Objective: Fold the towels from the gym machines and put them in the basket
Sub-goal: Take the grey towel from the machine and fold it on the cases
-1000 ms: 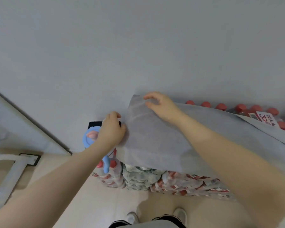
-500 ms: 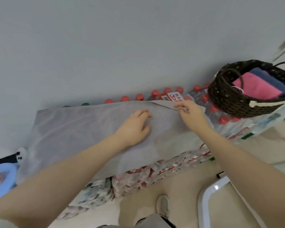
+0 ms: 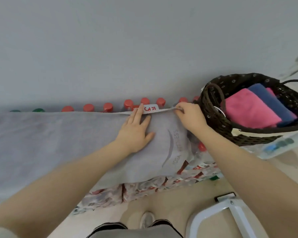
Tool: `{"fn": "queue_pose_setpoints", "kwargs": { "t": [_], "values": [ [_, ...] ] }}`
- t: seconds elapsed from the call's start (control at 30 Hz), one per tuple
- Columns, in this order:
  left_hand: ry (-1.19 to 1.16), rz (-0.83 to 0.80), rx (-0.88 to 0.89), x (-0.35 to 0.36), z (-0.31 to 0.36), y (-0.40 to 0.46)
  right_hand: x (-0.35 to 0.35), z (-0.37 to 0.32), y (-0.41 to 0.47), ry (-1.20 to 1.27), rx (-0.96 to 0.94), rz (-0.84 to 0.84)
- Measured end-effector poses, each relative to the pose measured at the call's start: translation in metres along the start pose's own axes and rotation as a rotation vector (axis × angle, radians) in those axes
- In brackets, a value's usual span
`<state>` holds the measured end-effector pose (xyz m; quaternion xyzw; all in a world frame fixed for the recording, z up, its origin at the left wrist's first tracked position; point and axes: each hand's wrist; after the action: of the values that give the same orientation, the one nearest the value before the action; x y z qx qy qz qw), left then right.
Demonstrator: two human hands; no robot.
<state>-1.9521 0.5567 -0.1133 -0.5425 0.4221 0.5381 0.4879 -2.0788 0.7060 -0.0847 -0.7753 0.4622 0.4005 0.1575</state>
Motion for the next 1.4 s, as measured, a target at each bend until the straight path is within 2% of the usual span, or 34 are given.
{"fn": "queue_pose_setpoints", "kwargs": {
  "t": [0.13, 0.23, 0.3, 0.4, 0.53, 0.63, 0.7, 0.77, 0.83, 0.9, 0.97, 1.03, 1.17, 1.23, 1.3, 1.4],
  "values": [
    [-0.060, 0.013, -0.141, 0.002, -0.005, 0.010, -0.004, -0.010, 0.035, 0.351, 0.182, 0.035],
    [-0.039, 0.008, -0.216, 0.003, -0.011, 0.016, -0.005, -0.018, 0.053, 0.282, 0.186, 0.072],
    [-0.061, -0.040, -0.256, 0.004, -0.013, 0.021, -0.001, -0.015, 0.059, 0.098, 0.180, 0.070],
    [-0.088, -0.083, -0.297, 0.003, -0.017, 0.031, 0.011, -0.006, 0.047, -0.084, 0.190, -0.031],
    [-0.102, -0.079, -0.345, 0.002, -0.020, 0.038, 0.032, 0.006, -0.001, -0.021, 0.055, -0.304],
    [-0.099, -0.039, -0.333, 0.001, -0.021, 0.036, 0.038, 0.018, -0.040, 0.116, 0.166, -0.396],
    [-0.051, 0.011, -0.269, 0.000, -0.019, 0.029, 0.031, 0.019, -0.061, 0.204, 0.229, -0.371],
    [-0.005, 0.075, -0.130, -0.001, -0.012, 0.015, 0.021, 0.015, -0.079, 0.019, 0.183, -0.340],
    [-0.020, 0.086, -0.003, -0.001, -0.002, -0.003, 0.014, 0.007, -0.094, -0.100, 0.123, -0.217],
    [-0.028, 0.084, 0.106, 0.002, 0.006, -0.022, 0.013, 0.001, -0.111, 0.042, 0.139, -0.006],
    [-0.025, 0.083, 0.209, 0.005, 0.009, -0.040, 0.016, 0.001, -0.128, 0.265, 0.286, 0.205],
    [-0.036, 0.086, 0.298, 0.009, 0.010, -0.055, 0.024, 0.008, -0.143, 0.382, 0.461, 0.316],
    [-0.038, 0.108, 0.391, 0.020, 0.004, -0.083, 0.051, 0.022, -0.166, 0.648, 0.753, 0.245],
    [-0.044, 0.109, 0.390, 0.024, -0.002, -0.093, 0.061, 0.023, -0.172, 0.813, 0.829, 0.191],
    [-0.043, 0.115, 0.388, 0.026, -0.010, -0.102, 0.068, 0.021, -0.173, 0.880, 0.829, 0.224],
    [-0.033, 0.121, 0.366, 0.026, -0.026, -0.113, 0.069, 0.003, -0.165, 0.747, 0.697, 0.422]
  ]
}}
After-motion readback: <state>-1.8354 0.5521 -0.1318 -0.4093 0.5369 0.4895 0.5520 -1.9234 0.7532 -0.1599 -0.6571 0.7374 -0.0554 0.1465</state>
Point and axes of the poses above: each hand's wrist, its own y-axis towards the middle knuckle, its own x-axis out of the palm, z = x × y, and after that the axes turned 15 degrees about y, right-handed
